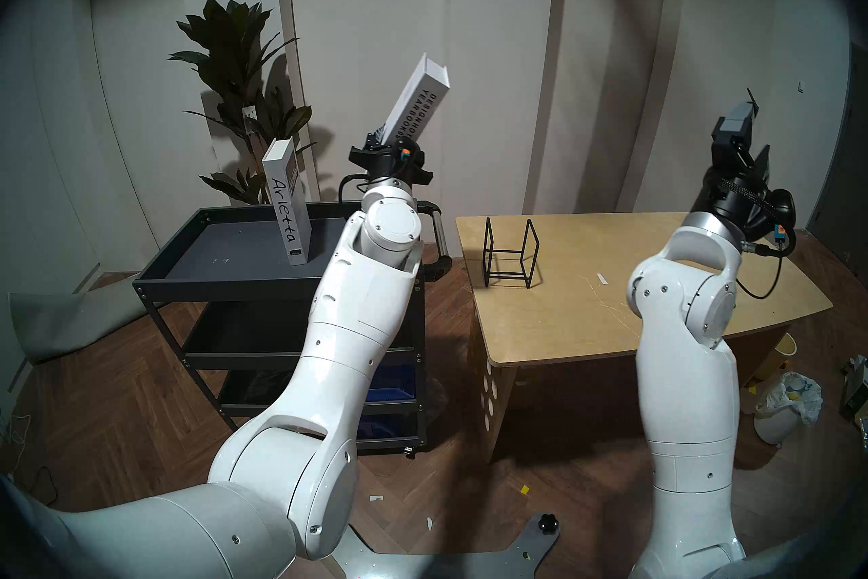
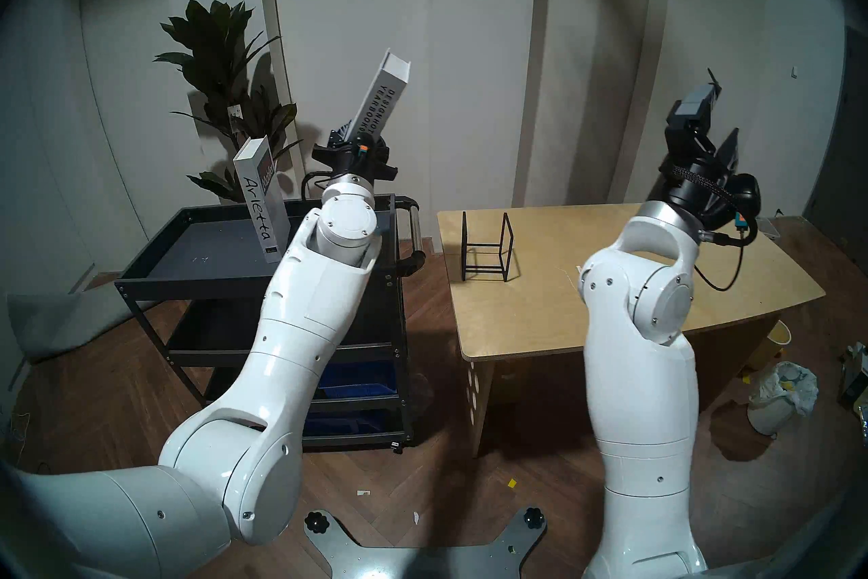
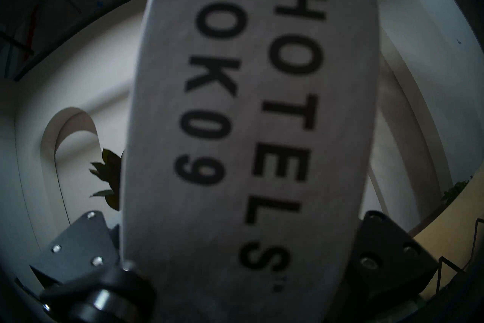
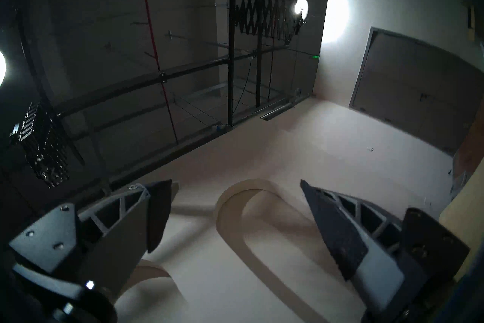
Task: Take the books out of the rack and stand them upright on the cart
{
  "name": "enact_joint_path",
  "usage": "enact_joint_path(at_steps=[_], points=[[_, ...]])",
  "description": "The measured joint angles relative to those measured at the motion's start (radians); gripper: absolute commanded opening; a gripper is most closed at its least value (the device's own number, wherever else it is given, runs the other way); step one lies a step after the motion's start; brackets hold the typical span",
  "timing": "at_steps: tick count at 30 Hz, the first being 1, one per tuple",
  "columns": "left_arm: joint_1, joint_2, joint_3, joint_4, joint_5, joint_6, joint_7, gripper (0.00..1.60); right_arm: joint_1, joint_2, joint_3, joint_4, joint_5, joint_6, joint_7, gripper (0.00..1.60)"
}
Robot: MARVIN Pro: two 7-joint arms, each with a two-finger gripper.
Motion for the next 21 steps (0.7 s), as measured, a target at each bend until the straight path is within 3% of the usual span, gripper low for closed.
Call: enact_joint_path(at_steps=[14, 21], points=[[-0.013, -0.043, -0.224, 0.035, -0.334, 0.098, -0.148, 0.00, -0.175, 0.010, 0.098, 0.004, -0.060, 0.078, 0.011, 1.60], [-0.039, -0.069, -0.259, 0.125, -0.396, 0.076, -0.144, 0.00, -0.259, -0.007, 0.139, -0.045, -0.077, 0.108, 0.024, 1.60]])
